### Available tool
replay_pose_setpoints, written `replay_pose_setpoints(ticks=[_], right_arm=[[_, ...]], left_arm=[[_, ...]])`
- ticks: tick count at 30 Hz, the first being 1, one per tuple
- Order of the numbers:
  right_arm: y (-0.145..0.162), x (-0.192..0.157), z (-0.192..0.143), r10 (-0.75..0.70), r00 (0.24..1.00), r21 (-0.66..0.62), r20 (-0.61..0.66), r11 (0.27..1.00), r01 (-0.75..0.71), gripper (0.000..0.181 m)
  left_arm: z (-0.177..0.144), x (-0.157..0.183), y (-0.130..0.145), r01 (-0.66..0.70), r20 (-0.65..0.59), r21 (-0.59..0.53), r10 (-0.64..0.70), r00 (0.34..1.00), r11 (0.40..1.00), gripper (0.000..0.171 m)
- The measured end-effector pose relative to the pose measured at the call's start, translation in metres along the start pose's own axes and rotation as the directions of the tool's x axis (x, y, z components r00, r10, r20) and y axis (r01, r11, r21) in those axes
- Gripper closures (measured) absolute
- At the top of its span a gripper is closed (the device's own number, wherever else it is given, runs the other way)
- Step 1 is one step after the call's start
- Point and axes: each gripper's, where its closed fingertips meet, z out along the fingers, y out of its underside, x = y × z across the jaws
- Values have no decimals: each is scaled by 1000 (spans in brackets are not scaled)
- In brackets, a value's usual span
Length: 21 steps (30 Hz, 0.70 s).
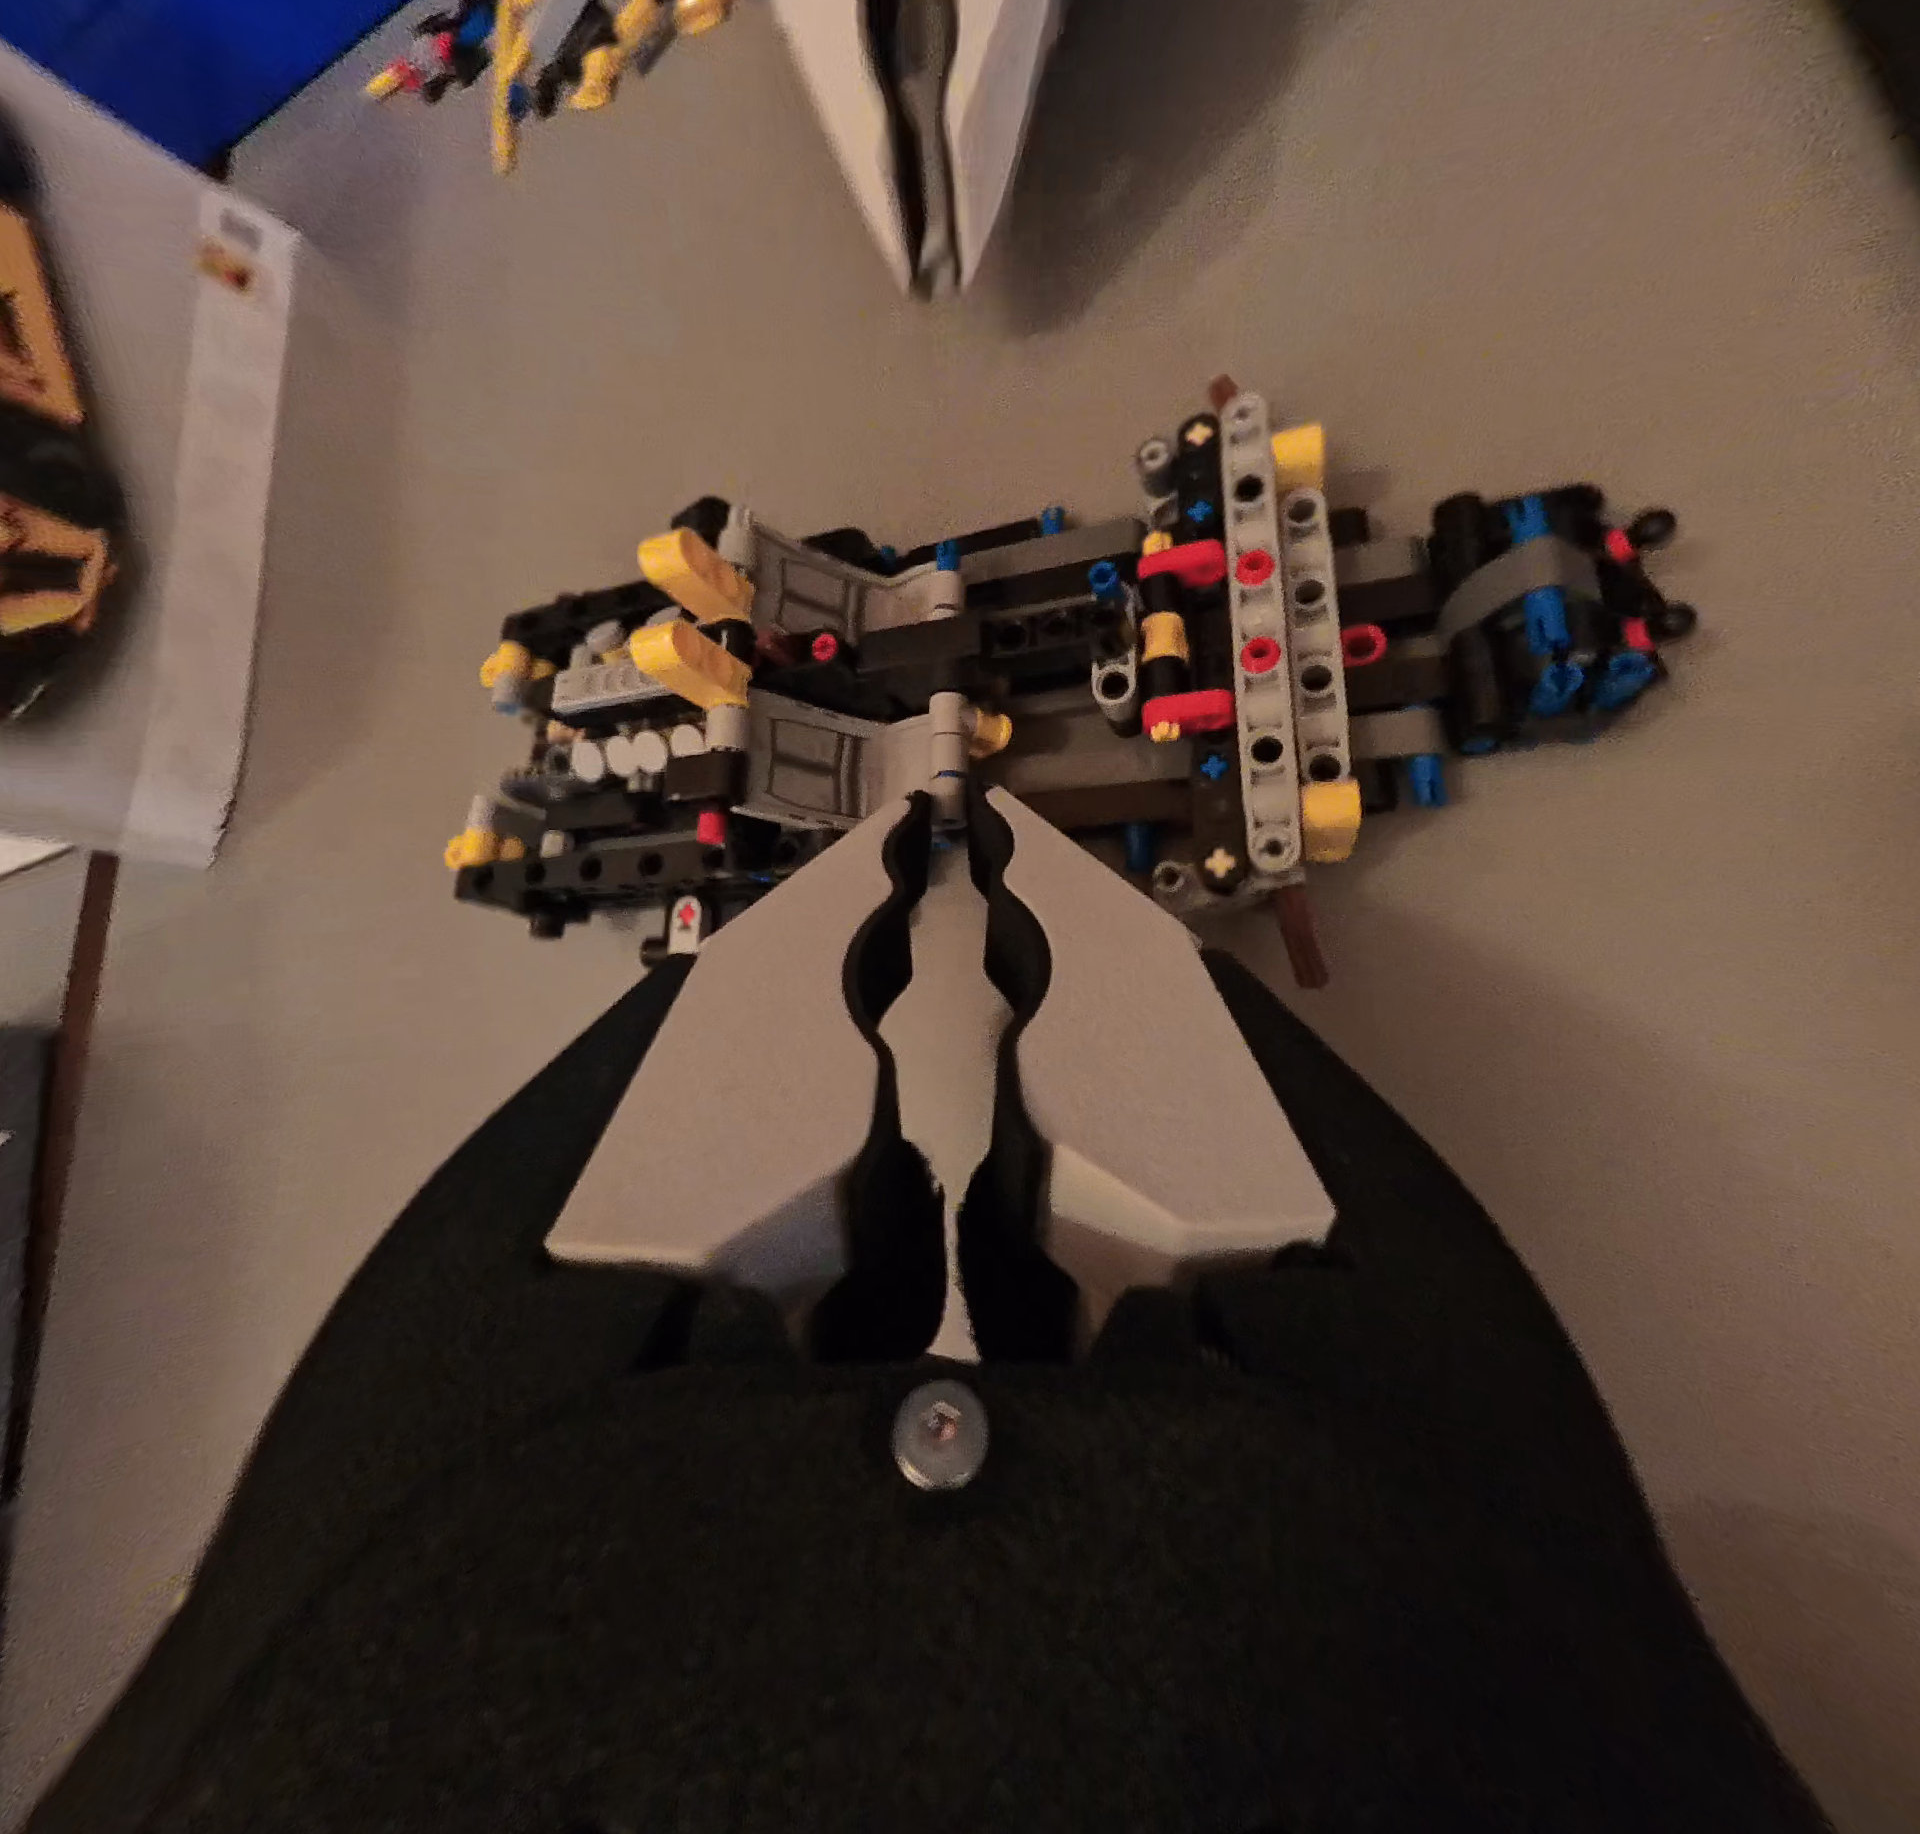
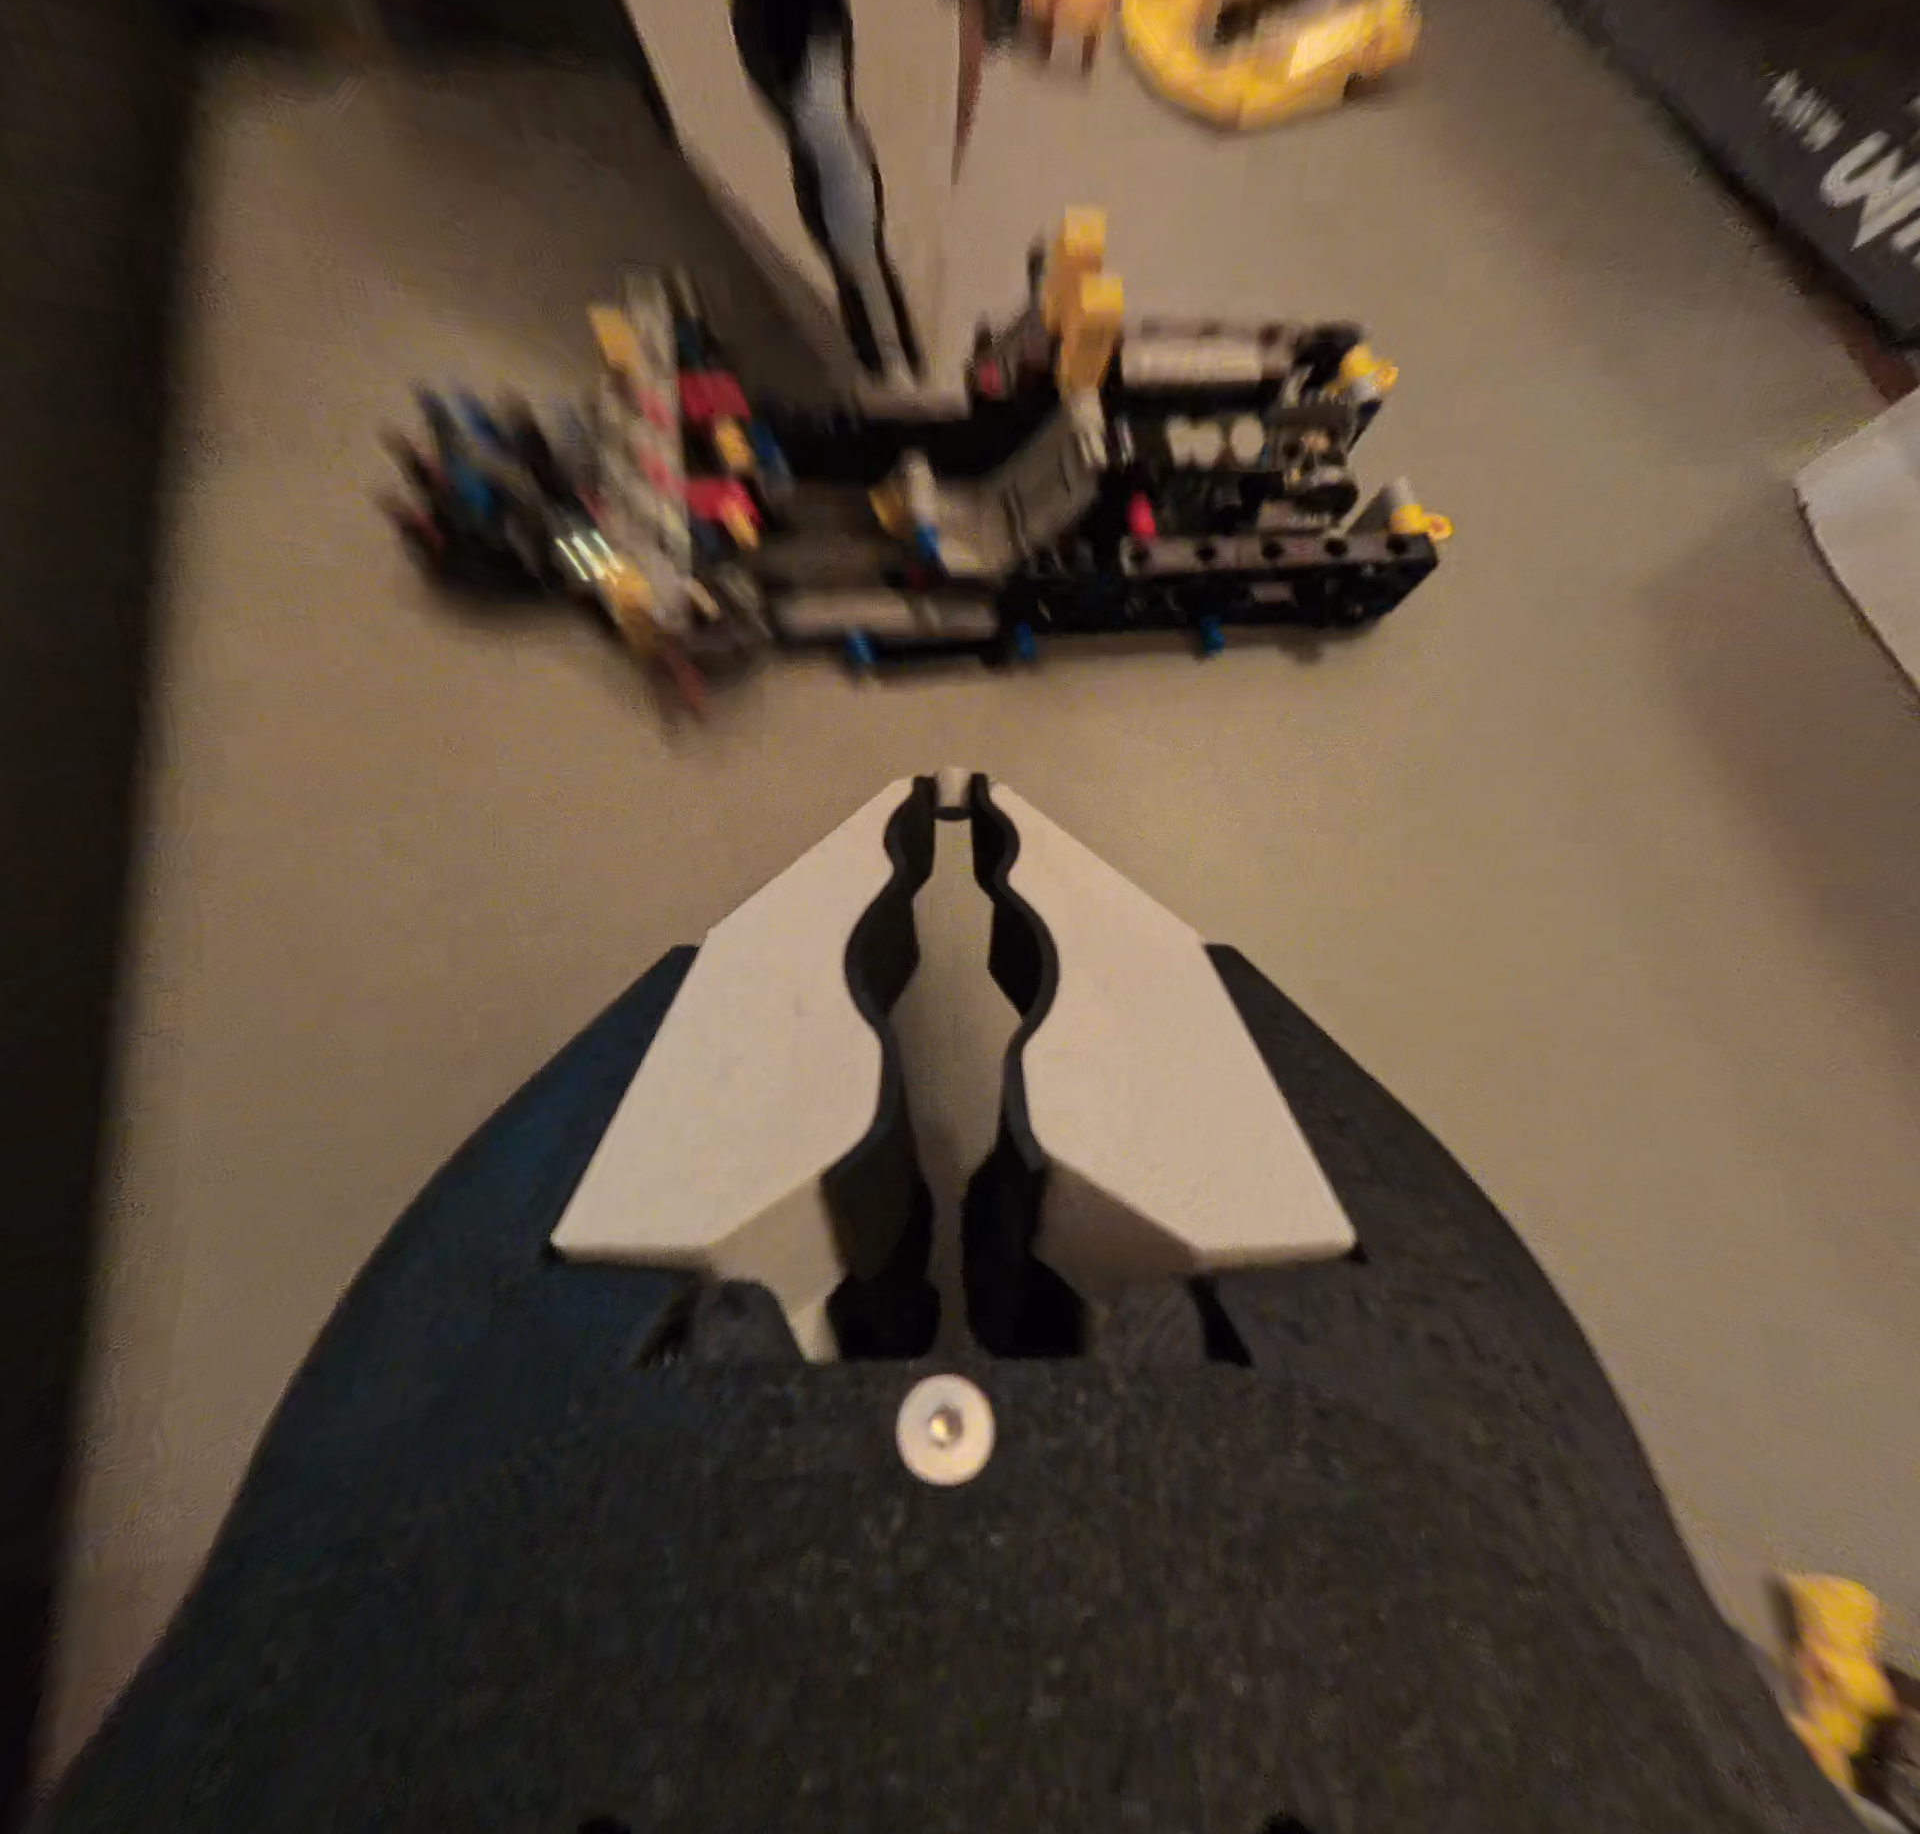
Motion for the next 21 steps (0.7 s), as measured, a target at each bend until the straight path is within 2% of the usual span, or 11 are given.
replay_pose_setpoints(ticks=[2, 4, 7, 11, 17, 21], right_arm=[[-23, -2, -4, 17, 1000, 99, 13, 995, -18, 176], [-26, -11, 5, -5, 999, 90, 32, 996, 3, 176], [-24, -8, 7, -17, 1000, 96, 11, 995, 16, 176], [-19, 3, 1, -13, 1000, 99, -23, 995, 15, 176], [-12, 1, 4, -64, 998, 65, -23, 996, 65, 175], [-1, 8, -12, -34, 998, 12, -46, 999, 34, 175]], left_arm=[[4, 1, -5, -11, -4, 14, 11, 1000, 1000, 165], [8, 5, -11, -18, -15, 16, 18, 1000, 1000, 165], [10, 10, -15, 2, -37, 52, 0, 999, 999, 165], [9, 11, -15, -7, -28, 40, 8, 1000, 999, 165], [11, 14, -19, 25, -45, 81, -21, 999, 996, 165], [12, 16, -22, 36, -53, 104, -30, 998, 994, 165]])
